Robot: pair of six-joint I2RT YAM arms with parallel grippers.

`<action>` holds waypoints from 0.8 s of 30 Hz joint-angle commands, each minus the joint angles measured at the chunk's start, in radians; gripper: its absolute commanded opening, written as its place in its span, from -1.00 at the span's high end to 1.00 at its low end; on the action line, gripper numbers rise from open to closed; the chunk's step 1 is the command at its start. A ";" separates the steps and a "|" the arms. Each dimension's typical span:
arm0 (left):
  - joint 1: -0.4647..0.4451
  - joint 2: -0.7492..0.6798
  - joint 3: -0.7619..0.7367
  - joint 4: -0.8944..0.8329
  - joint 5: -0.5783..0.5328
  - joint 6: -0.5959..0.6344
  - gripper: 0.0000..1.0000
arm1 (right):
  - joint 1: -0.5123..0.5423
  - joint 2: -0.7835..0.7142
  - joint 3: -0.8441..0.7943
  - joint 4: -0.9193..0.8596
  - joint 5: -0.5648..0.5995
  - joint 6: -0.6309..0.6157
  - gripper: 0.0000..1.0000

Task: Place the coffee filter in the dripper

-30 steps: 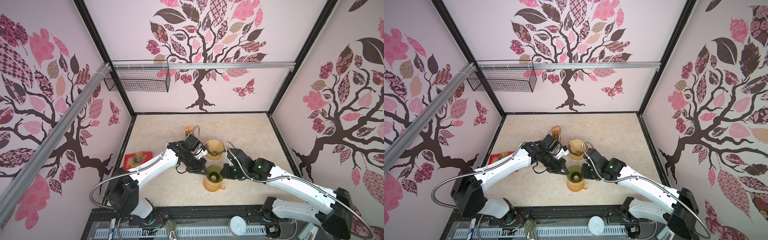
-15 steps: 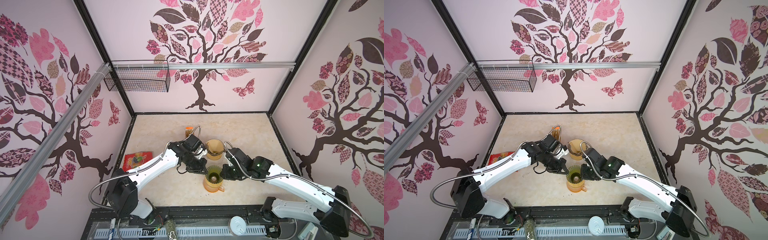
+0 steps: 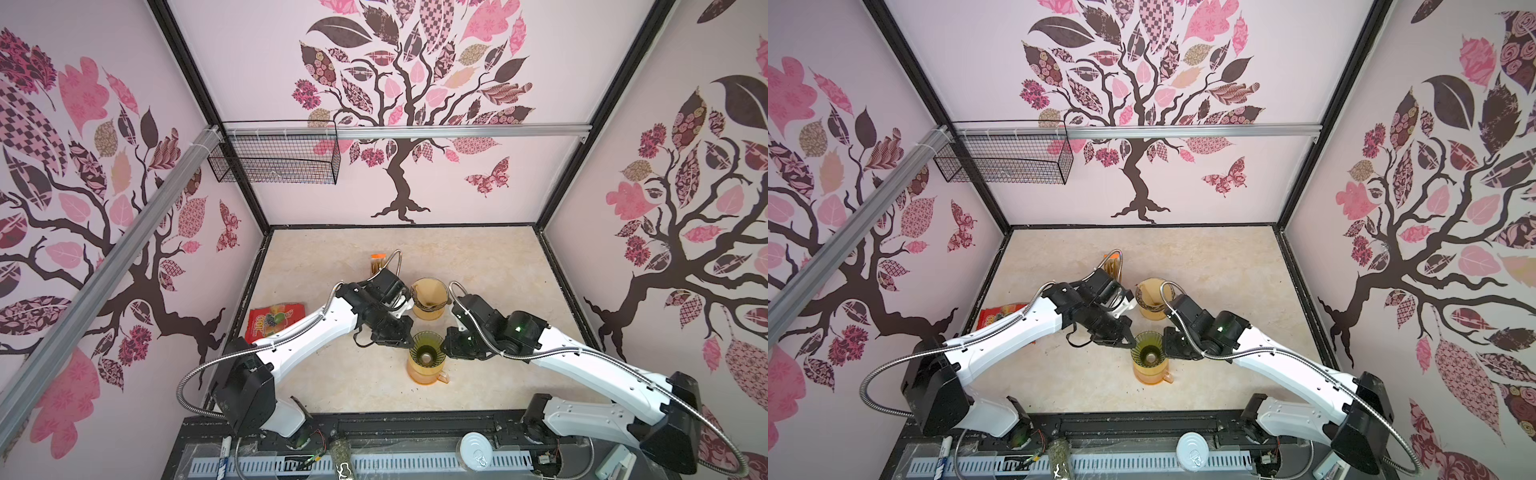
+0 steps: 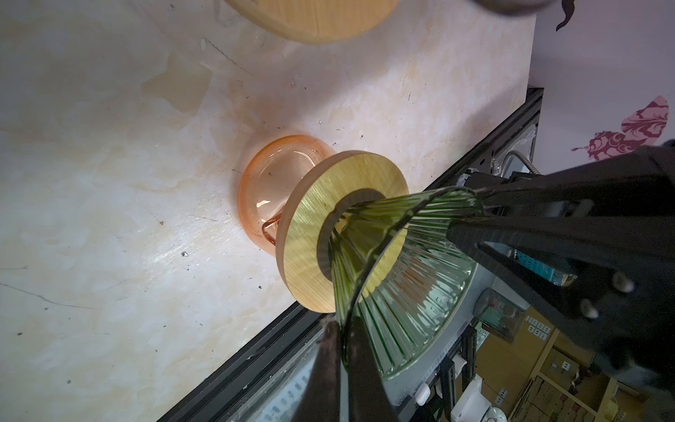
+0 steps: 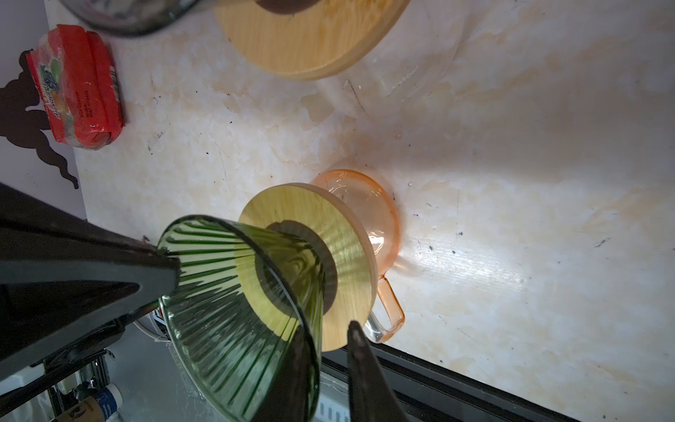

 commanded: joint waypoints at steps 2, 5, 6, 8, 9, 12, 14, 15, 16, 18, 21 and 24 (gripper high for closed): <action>0.002 -0.025 0.051 -0.063 -0.041 0.010 0.79 | -0.007 -0.021 0.046 -0.074 0.048 0.007 0.56; 0.002 -0.036 0.064 -0.069 -0.042 0.010 0.72 | -0.007 -0.027 0.059 -0.082 0.053 0.005 0.53; 0.001 -0.039 0.068 -0.072 -0.043 0.010 0.70 | -0.007 -0.029 0.064 -0.083 0.053 0.005 0.53; 0.002 -0.046 0.072 -0.073 -0.044 0.009 0.65 | -0.007 -0.029 0.067 -0.085 0.054 0.005 0.52; 0.002 -0.047 0.075 -0.077 -0.046 0.008 0.63 | -0.006 -0.031 0.071 -0.088 0.056 0.005 0.51; 0.002 -0.054 0.082 -0.086 -0.048 0.010 0.62 | -0.006 -0.036 0.082 -0.096 0.057 0.003 0.50; 0.002 -0.067 0.092 -0.094 -0.050 0.009 0.61 | -0.008 -0.041 0.096 -0.102 0.060 0.003 0.48; 0.002 -0.074 0.101 -0.103 -0.056 0.010 0.60 | -0.007 -0.044 0.106 -0.111 0.062 0.003 0.47; 0.002 -0.085 0.110 -0.111 -0.061 0.010 0.59 | -0.007 -0.048 0.116 -0.119 0.068 0.002 0.46; 0.004 -0.110 0.125 -0.129 -0.075 0.010 0.58 | -0.007 -0.057 0.136 -0.134 0.080 0.002 0.44; 0.010 -0.153 0.145 -0.165 -0.099 0.015 0.54 | -0.007 -0.080 0.169 -0.152 0.104 0.008 0.39; 0.025 -0.205 0.154 -0.189 -0.120 0.022 0.49 | -0.010 -0.097 0.214 -0.184 0.121 0.008 0.31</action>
